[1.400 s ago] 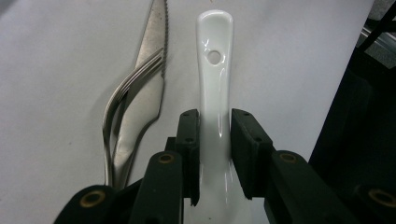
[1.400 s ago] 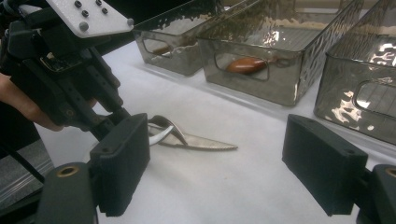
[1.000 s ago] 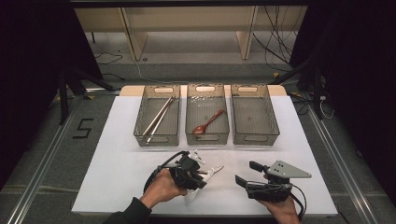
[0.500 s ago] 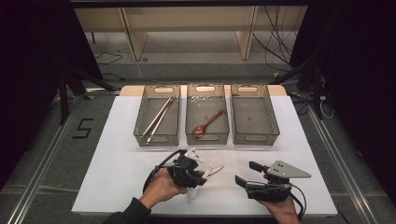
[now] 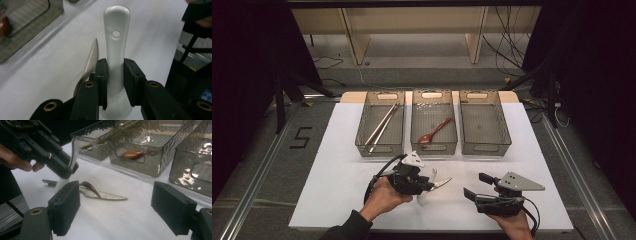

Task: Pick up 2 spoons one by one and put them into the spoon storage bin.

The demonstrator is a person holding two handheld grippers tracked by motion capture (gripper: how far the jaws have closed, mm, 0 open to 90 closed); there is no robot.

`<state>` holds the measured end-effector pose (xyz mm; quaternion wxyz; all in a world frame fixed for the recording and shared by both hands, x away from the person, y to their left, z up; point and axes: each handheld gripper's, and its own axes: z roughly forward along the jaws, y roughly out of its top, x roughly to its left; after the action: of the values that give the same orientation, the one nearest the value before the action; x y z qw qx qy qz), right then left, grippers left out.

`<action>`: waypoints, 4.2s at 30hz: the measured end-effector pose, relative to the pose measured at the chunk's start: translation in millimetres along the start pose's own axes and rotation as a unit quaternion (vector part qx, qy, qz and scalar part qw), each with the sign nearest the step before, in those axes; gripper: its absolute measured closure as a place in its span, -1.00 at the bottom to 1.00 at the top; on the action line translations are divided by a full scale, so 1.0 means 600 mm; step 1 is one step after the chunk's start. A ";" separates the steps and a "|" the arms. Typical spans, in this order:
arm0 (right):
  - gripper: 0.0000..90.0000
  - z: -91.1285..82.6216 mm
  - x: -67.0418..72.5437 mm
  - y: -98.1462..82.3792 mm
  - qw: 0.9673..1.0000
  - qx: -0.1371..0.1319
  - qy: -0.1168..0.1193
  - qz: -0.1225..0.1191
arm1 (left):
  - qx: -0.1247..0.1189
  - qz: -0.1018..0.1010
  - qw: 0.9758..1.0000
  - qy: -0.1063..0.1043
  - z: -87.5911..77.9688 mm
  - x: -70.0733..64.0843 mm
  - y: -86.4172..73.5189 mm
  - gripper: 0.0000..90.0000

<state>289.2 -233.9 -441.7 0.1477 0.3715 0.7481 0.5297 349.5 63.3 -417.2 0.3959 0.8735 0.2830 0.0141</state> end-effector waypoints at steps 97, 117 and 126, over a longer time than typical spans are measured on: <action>-0.47 -0.001 -0.005 -0.001 1.000 -0.004 0.002 0.004 | -0.082 -0.063 0.989 0.108 0.004 0.205 0.178 0.64; -0.47 -0.001 -0.005 -0.001 1.000 -0.005 0.002 0.004 | -0.063 -0.058 0.990 0.113 0.019 0.205 0.170 0.64; -0.47 -0.001 -0.005 -0.001 1.000 -0.004 0.003 0.004 | -0.055 -0.057 0.990 0.116 0.028 0.207 0.169 0.64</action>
<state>290.7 -236.6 -442.3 0.1454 0.3721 0.7448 0.5345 507.1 61.7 -382.7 0.4081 0.8253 0.3749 0.1088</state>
